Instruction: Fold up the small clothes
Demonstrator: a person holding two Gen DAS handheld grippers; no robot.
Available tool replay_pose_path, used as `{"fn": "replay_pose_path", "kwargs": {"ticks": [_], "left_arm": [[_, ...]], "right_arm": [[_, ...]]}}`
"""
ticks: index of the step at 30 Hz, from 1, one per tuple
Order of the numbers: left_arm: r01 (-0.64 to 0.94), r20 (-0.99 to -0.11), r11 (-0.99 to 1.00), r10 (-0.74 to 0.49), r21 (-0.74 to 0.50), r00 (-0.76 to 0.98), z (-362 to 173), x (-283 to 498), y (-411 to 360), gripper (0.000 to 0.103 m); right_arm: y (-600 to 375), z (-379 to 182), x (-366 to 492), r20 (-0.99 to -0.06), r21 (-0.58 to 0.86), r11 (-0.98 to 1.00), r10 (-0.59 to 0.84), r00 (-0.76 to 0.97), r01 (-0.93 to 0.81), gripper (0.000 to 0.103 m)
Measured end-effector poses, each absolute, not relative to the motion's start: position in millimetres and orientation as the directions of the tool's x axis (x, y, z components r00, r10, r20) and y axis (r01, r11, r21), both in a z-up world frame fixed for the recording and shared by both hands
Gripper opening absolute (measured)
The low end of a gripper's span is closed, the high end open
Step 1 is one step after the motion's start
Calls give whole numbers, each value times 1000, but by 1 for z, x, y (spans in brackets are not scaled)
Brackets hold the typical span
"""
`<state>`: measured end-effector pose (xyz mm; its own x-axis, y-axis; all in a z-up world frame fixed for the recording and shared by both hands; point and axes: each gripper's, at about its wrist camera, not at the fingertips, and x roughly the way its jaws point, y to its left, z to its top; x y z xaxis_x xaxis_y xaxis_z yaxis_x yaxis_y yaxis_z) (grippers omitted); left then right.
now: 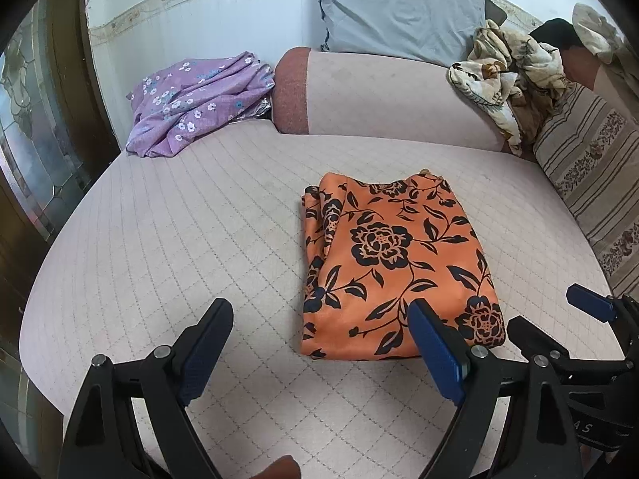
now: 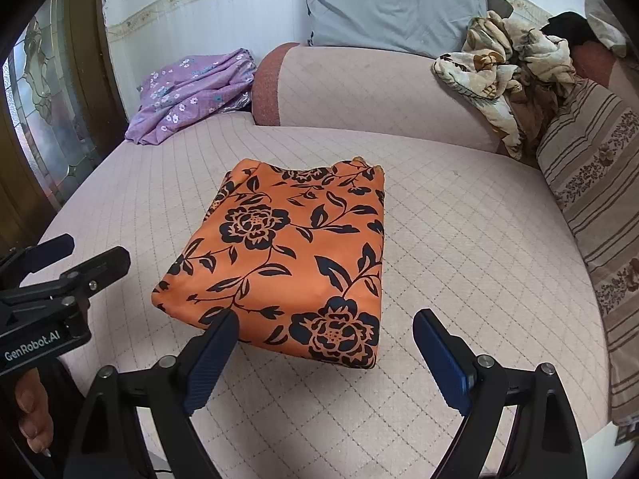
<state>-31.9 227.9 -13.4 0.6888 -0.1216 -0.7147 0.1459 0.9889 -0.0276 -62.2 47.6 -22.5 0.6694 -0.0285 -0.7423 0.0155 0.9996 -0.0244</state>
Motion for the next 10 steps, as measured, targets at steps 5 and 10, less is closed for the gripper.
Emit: {"fn": "replay_pose_path", "kwargs": {"ticks": [5, 10], "left_arm": [[149, -713, 988, -124, -28, 690, -13, -28, 224, 89], [159, -702, 987, -127, -20, 701, -12, -25, 221, 89]], "right_arm": [[48, -24, -60, -745, -25, 1000, -32, 667, 20, 91], [47, -26, -57, -747, -23, 999, -32, 664, 23, 91]]}}
